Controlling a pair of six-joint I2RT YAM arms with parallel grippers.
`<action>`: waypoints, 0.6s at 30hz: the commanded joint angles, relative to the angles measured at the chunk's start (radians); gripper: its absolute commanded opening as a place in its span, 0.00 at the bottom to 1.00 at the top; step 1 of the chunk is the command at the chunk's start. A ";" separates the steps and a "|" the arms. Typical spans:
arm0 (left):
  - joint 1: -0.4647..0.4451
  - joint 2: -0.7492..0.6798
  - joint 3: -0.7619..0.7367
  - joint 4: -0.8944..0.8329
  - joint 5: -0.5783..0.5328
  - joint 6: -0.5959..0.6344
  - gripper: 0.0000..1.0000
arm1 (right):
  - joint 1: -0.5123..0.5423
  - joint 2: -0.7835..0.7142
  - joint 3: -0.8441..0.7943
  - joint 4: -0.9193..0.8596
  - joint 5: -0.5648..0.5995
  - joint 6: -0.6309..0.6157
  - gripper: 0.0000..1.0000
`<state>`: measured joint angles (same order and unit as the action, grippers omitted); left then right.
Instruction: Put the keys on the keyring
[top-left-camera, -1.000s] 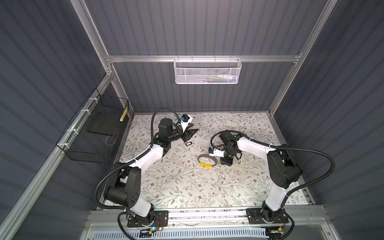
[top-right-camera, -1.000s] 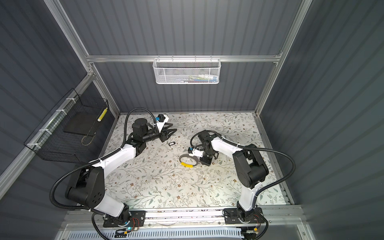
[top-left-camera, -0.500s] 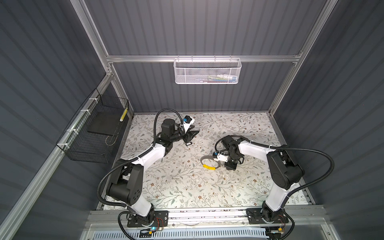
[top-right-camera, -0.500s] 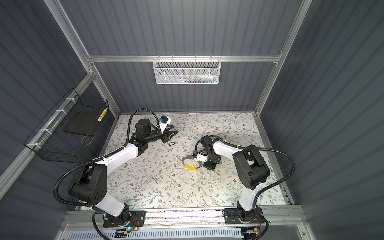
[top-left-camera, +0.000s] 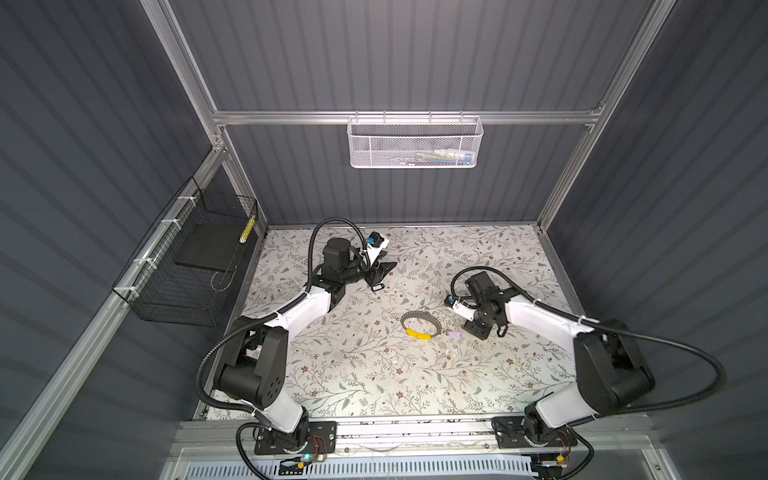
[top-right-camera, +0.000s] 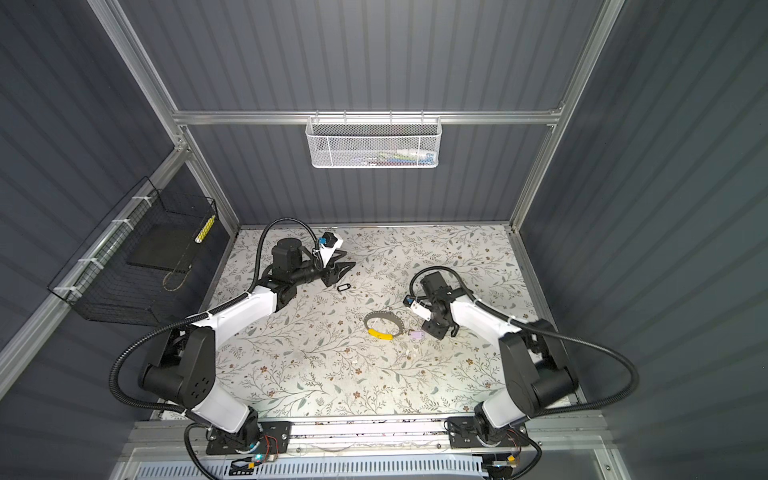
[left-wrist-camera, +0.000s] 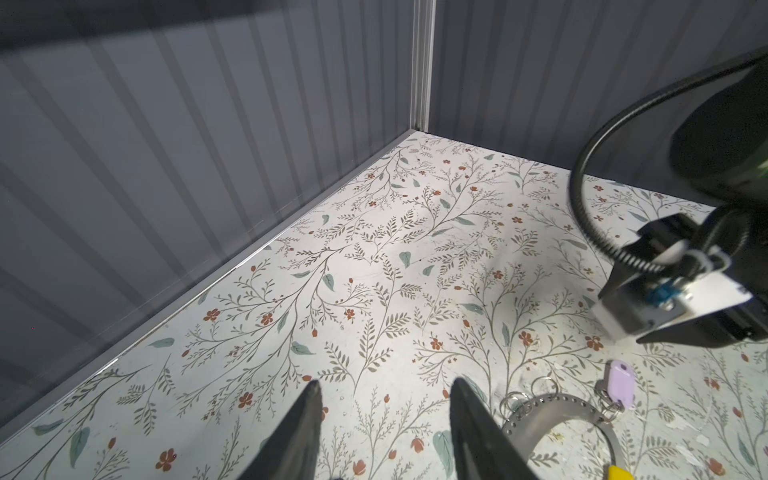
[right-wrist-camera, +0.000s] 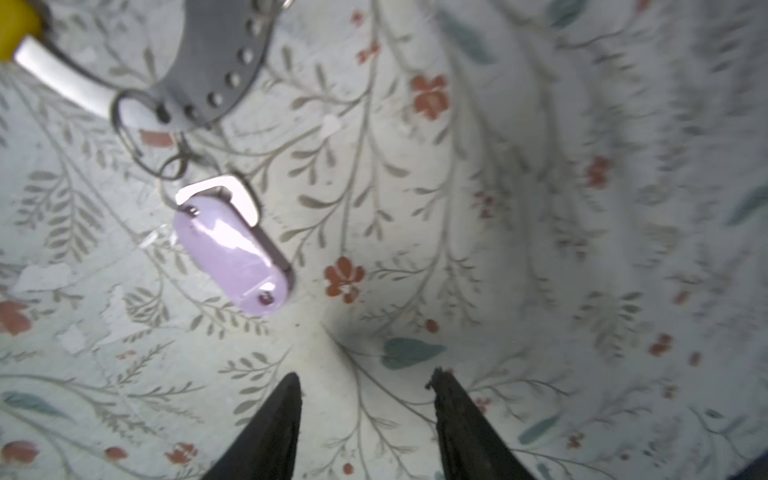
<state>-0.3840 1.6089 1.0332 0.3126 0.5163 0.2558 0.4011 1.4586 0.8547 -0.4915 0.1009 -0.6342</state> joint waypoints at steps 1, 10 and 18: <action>-0.002 -0.001 0.036 -0.048 -0.030 0.027 0.51 | -0.022 -0.089 -0.042 0.270 0.031 0.031 0.56; -0.001 0.009 0.035 -0.087 -0.220 -0.090 0.47 | 0.032 -0.022 0.032 0.430 -0.239 0.285 0.56; 0.005 -0.034 -0.029 -0.085 -0.439 -0.075 0.34 | 0.234 0.162 0.113 0.439 -0.253 0.304 0.51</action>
<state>-0.3836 1.6077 1.0428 0.2050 0.1989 0.2012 0.5964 1.5784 0.9352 -0.0772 -0.1215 -0.3641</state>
